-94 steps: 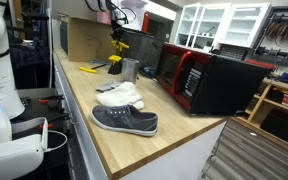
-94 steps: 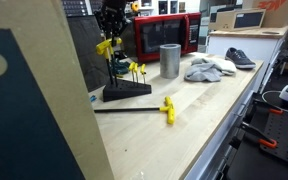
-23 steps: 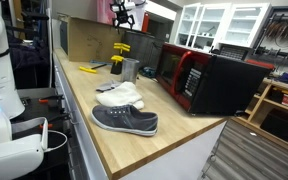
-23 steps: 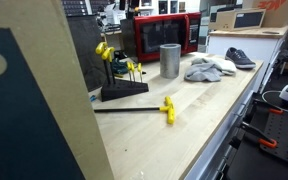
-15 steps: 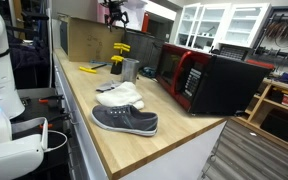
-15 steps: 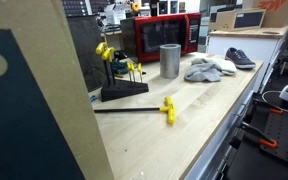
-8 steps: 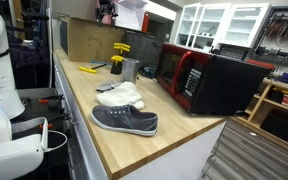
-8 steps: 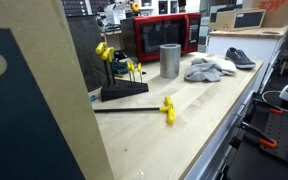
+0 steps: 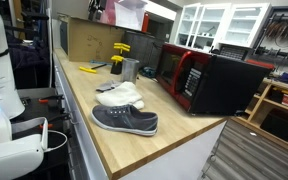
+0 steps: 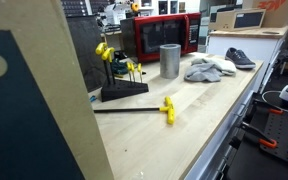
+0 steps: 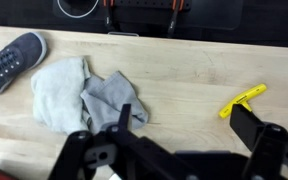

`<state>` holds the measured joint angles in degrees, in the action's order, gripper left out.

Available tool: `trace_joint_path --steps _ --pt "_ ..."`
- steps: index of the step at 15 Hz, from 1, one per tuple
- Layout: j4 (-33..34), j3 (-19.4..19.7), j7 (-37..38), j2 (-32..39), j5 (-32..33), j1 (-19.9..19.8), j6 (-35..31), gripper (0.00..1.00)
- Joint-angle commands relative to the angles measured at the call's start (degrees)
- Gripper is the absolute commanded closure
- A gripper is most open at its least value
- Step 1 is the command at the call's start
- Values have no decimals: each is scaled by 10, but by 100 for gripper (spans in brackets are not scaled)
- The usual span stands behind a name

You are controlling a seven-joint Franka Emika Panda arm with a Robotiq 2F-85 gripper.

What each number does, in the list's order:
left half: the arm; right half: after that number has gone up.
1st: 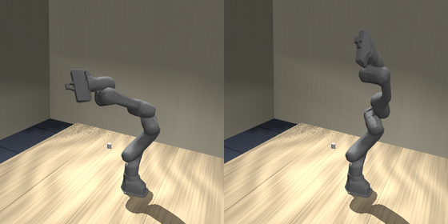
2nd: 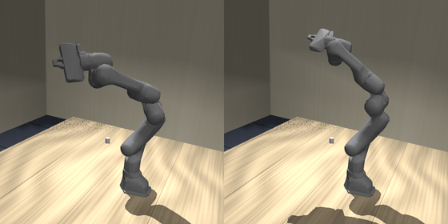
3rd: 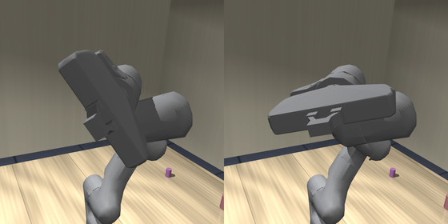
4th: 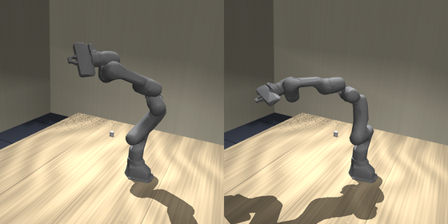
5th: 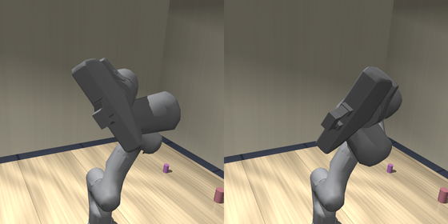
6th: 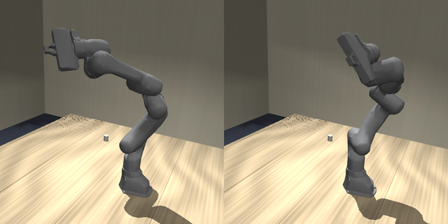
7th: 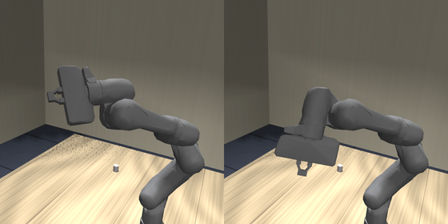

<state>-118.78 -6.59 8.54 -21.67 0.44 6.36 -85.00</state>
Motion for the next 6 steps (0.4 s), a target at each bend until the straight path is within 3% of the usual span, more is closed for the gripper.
trace_joint_path --steps 1,2,6 --pt "-12 30 32 -25 -56 -30 25 0" --pt "-3 13 13 -11 -28 -22 12 0" --pt "-5 29 15 -15 -44 -36 15 0"
